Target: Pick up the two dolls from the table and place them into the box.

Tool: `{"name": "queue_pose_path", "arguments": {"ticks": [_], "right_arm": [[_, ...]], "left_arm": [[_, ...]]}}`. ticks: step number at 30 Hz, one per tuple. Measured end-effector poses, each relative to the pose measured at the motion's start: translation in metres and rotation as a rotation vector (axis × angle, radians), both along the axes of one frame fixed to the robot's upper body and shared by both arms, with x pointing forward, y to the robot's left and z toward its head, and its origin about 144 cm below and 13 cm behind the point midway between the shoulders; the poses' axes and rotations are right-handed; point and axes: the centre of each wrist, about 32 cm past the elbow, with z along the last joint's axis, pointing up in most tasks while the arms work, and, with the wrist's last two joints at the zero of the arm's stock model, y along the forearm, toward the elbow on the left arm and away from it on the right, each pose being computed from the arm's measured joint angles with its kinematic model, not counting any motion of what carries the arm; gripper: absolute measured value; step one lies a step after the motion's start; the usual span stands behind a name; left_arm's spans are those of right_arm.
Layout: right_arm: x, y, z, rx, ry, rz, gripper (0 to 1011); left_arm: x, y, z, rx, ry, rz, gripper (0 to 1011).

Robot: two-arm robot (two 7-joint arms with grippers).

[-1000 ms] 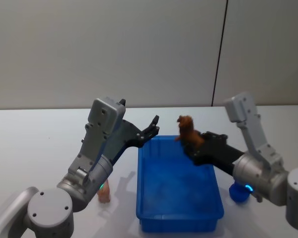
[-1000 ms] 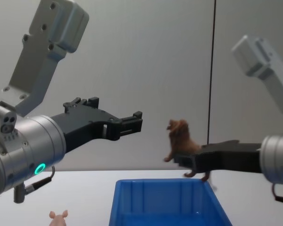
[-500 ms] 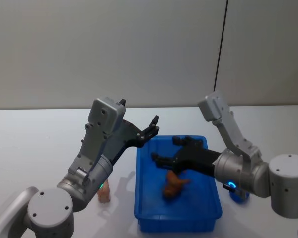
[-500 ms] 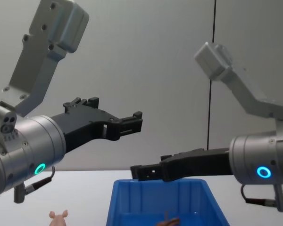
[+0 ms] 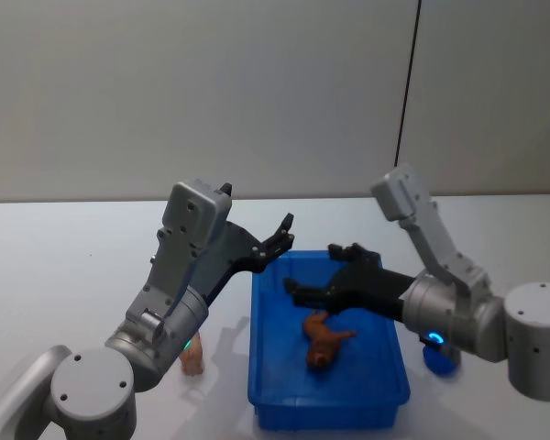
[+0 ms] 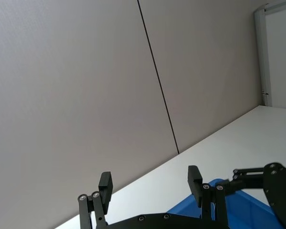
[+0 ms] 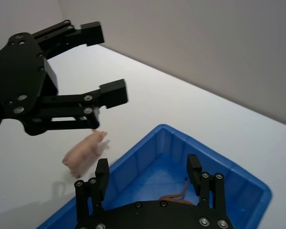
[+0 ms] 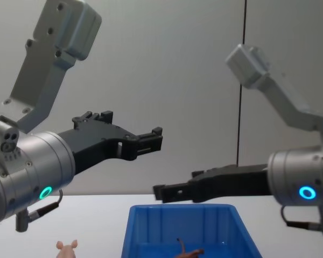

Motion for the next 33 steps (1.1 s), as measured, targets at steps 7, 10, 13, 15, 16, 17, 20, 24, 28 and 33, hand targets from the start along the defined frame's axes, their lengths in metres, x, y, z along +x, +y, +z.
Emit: {"name": "queue_pose_path", "arguments": {"ticks": [7, 10, 13, 15, 16, 17, 20, 24, 28, 33], "right_arm": [[-0.006, -0.017, 0.001, -0.016, -0.067, -0.067, 1001], [-0.011, -0.028, 0.001, -0.026, -0.097, -0.103, 1001], [-0.018, -0.039, 0.001, -0.031, -0.127, -0.145, 1001], [-0.022, -0.044, 0.001, -0.032, -0.139, -0.166, 1001], [-0.027, -0.050, 0.001, -0.034, -0.150, -0.186, 1001], [-0.029, -0.053, 0.000, -0.033, -0.157, -0.199, 1001], [-0.041, -0.064, -0.001, -0.035, -0.176, -0.244, 1001], [-0.058, -0.077, -0.003, -0.033, -0.186, -0.305, 1001], [-0.076, -0.089, -0.007, -0.030, -0.174, -0.356, 1001], [-0.090, -0.096, -0.011, -0.028, -0.143, -0.390, 1001]], "left_arm": [[0.000, 0.000, 0.000, 0.000, 0.000, 0.000, 1001], [0.000, 0.000, 0.000, 0.000, 0.000, 0.000, 1001], [0.000, 0.000, 0.000, 0.000, 0.000, 0.000, 1001], [0.000, 0.000, 0.000, 0.000, 0.000, 0.000, 1001], [0.000, 0.000, 0.000, 0.000, 0.000, 0.000, 1001], [0.000, 0.000, 0.000, 0.000, 0.000, 0.000, 1001], [0.000, 0.000, 0.000, 0.000, 0.000, 0.000, 1001], [0.000, 0.000, 0.000, 0.000, 0.000, 0.000, 1001], [0.000, 0.000, 0.000, 0.000, 0.000, 0.000, 1001], [0.000, 0.000, 0.000, 0.000, 0.000, 0.000, 1001]]}}
